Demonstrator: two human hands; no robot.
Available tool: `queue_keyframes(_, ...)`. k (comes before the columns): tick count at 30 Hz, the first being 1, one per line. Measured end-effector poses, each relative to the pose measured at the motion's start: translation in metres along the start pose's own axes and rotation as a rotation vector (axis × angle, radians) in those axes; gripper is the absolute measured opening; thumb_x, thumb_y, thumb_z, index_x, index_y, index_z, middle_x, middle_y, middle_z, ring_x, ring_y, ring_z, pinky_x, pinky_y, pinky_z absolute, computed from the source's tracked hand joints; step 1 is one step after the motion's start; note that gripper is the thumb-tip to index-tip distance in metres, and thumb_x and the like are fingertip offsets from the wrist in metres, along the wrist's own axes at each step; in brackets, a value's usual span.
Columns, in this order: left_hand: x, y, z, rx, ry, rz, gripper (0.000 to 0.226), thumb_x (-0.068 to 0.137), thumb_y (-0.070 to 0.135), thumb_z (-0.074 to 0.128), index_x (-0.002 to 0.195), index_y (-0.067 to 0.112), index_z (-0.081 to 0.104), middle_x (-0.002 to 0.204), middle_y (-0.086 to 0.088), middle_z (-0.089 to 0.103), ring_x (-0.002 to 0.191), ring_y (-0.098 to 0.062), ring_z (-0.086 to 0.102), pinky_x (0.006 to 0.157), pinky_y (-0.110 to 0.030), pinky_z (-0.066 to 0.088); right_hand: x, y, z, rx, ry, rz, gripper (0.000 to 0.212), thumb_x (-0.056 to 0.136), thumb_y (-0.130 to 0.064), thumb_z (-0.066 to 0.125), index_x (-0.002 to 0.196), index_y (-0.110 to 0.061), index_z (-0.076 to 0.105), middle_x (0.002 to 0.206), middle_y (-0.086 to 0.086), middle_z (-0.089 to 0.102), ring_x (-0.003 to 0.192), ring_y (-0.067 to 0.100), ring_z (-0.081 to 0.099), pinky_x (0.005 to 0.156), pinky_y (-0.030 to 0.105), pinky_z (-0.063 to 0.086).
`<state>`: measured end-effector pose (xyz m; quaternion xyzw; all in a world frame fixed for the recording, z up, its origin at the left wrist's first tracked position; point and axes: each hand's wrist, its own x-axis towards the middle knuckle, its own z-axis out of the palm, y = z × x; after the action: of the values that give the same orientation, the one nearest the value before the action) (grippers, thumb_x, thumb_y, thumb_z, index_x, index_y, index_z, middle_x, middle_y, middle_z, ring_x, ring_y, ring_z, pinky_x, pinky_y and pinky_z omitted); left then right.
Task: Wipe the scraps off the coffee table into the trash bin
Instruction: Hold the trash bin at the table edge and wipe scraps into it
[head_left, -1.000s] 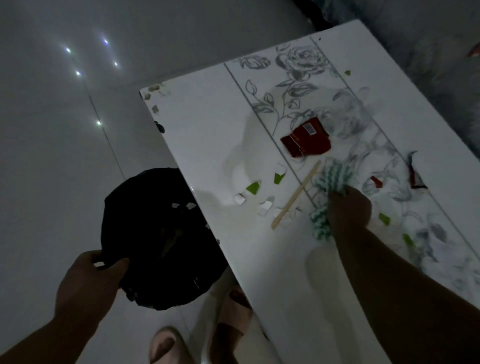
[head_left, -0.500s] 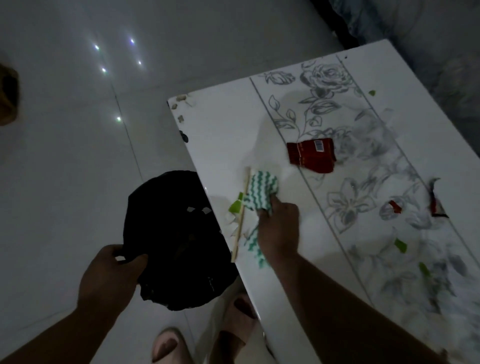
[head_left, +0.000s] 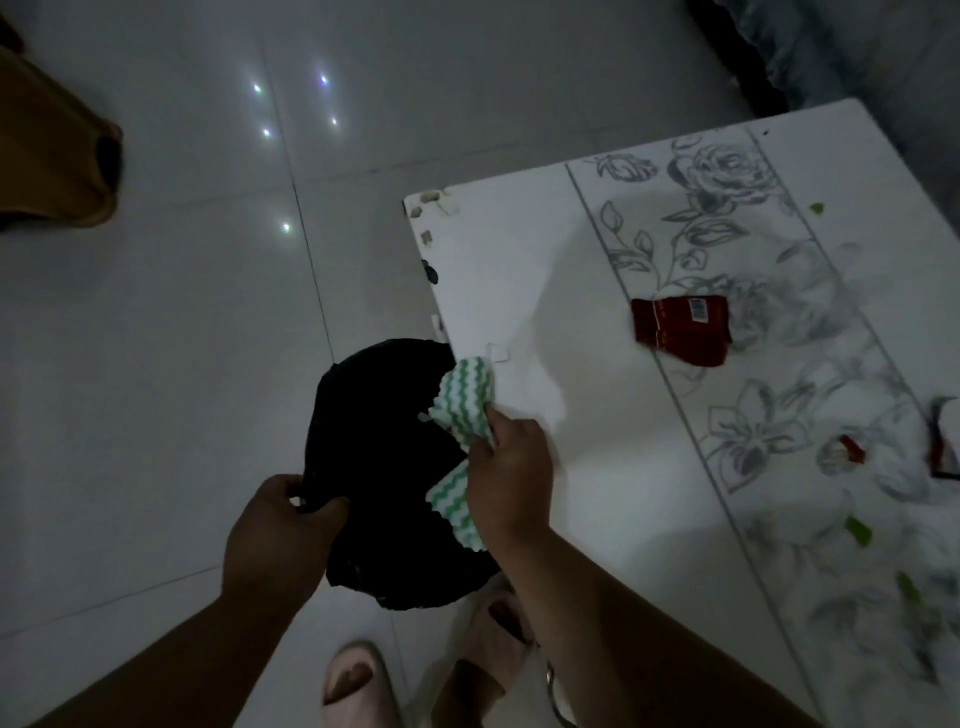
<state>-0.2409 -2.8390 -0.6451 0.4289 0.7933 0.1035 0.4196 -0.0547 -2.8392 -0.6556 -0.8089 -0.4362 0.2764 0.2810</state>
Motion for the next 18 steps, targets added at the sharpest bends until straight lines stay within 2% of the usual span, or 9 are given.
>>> queue_keyframes(3, 0.000, 0.005, 0.000, 0.002, -0.005, -0.005, 0.039, 0.078, 0.030, 0.068, 0.112, 0.013, 0.056, 0.077, 0.005, 0.065, 0.069, -0.015, 0.065, 0.052, -0.025, 0.041, 0.011, 0.006, -0.020, -0.009, 0.069, 0.016, 0.036, 0.085, -0.008, 0.056, 0.121, -0.011, 0.062, 0.101, 0.016, 0.062, 0.098, 0.028, 0.055, 0.086, 0.027, 0.039)
queue_keyframes(6, 0.001, 0.013, 0.000, -0.001, -0.016, -0.012, 0.042, 0.079, 0.029, 0.067, 0.116, 0.011, 0.056, 0.088, -0.005, 0.067, 0.078, -0.024, 0.066, 0.060, -0.031, 0.045, 0.027, 0.022, -0.048, 0.015, 0.114, 0.129, 0.027, 0.085, -0.014, 0.054, 0.110, -0.014, 0.067, 0.094, 0.013, 0.067, 0.092, 0.030, 0.060, 0.081, 0.035, 0.050)
queue_keyframes(9, 0.002, 0.021, -0.001, 0.000, -0.004, -0.018, 0.043, 0.080, 0.028, 0.066, 0.118, 0.010, 0.055, 0.092, -0.007, 0.065, 0.081, -0.029, 0.065, 0.068, -0.037, 0.048, 0.043, 0.048, -0.084, -0.001, 0.296, 0.275, 0.025, 0.084, -0.017, 0.058, 0.105, -0.009, 0.069, 0.095, 0.019, 0.070, 0.089, 0.034, 0.063, 0.070, 0.027, 0.044)
queue_keyframes(10, 0.003, 0.024, -0.001, -0.002, 0.001, -0.018, 0.043, 0.081, 0.027, 0.066, 0.118, 0.010, 0.054, 0.091, -0.007, 0.064, 0.080, -0.029, 0.065, 0.068, -0.037, 0.047, 0.047, 0.059, -0.098, -0.011, 0.368, 0.340, 0.028, 0.084, -0.019, 0.058, 0.105, -0.005, 0.068, 0.097, 0.024, 0.070, 0.091, 0.036, 0.063, 0.069, 0.029, 0.040)
queue_keyframes(12, 0.008, 0.031, 0.001, -0.007, 0.019, -0.018, 0.044, 0.080, 0.027, 0.066, 0.118, 0.008, 0.055, 0.090, -0.007, 0.063, 0.077, -0.029, 0.064, 0.067, -0.037, 0.047, 0.054, 0.083, -0.122, -0.021, 0.482, 0.485, 0.037, 0.085, -0.023, 0.055, 0.109, 0.003, 0.064, 0.107, 0.031, 0.065, 0.101, 0.041, 0.060, 0.077, 0.034, 0.040)
queue_keyframes(14, 0.013, 0.038, 0.004, -0.015, 0.035, -0.021, 0.044, 0.080, 0.027, 0.067, 0.118, 0.007, 0.056, 0.090, -0.009, 0.064, 0.080, -0.031, 0.064, 0.069, -0.037, 0.045, 0.064, 0.105, -0.144, 0.037, 0.478, 0.616, 0.036, 0.088, -0.017, 0.053, 0.115, 0.006, 0.059, 0.115, 0.033, 0.060, 0.108, 0.045, 0.056, 0.079, 0.036, 0.044)
queue_keyframes(16, 0.020, 0.043, 0.010, -0.020, 0.036, -0.008, 0.044, 0.080, 0.027, 0.066, 0.118, 0.007, 0.056, 0.094, -0.012, 0.066, 0.084, -0.033, 0.064, 0.070, -0.037, 0.045, 0.080, 0.124, -0.161, 0.040, 0.400, 0.666, 0.032, 0.090, -0.009, 0.051, 0.116, 0.008, 0.056, 0.118, 0.033, 0.058, 0.110, 0.045, 0.054, 0.070, 0.025, 0.048)
queue_keyframes(17, 0.024, 0.045, 0.012, -0.025, 0.034, -0.002, 0.044, 0.081, 0.027, 0.066, 0.119, 0.007, 0.056, 0.095, -0.012, 0.066, 0.084, -0.033, 0.064, 0.069, -0.036, 0.046, 0.089, 0.131, -0.167, -0.050, 0.329, 0.663, 0.031, 0.090, -0.007, 0.052, 0.117, 0.010, 0.055, 0.122, 0.033, 0.056, 0.115, 0.045, 0.051, 0.077, 0.021, 0.048)
queue_keyframes(18, 0.028, 0.046, 0.014, -0.033, 0.028, -0.002, 0.044, 0.082, 0.028, 0.066, 0.119, 0.008, 0.055, 0.094, -0.011, 0.066, 0.081, -0.031, 0.064, 0.064, -0.034, 0.048, 0.099, 0.134, -0.171, -0.156, 0.289, 0.651, 0.031, 0.090, -0.006, 0.052, 0.116, 0.011, 0.056, 0.125, 0.034, 0.054, 0.120, 0.045, 0.046, 0.092, 0.026, 0.043)
